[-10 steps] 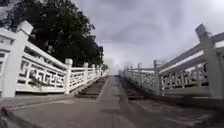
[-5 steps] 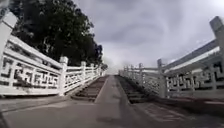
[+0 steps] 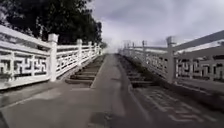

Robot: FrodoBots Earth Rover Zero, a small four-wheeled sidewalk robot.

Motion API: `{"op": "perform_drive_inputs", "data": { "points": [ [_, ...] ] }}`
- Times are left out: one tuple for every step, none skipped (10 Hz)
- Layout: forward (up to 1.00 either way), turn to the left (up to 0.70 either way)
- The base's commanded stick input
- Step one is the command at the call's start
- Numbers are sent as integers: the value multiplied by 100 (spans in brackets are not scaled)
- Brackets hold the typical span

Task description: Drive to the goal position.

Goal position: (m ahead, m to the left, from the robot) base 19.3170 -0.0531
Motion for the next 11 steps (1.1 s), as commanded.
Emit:
{"op": "perform_drive_inputs", "data": {
  "points": [
    [70,0],
    [70,0],
    [70,0],
    [70,0],
    [70,0],
    [70,0],
    [70,0],
    [70,0],
    [70,0],
    [70,0],
    [70,0]
  ]
}}
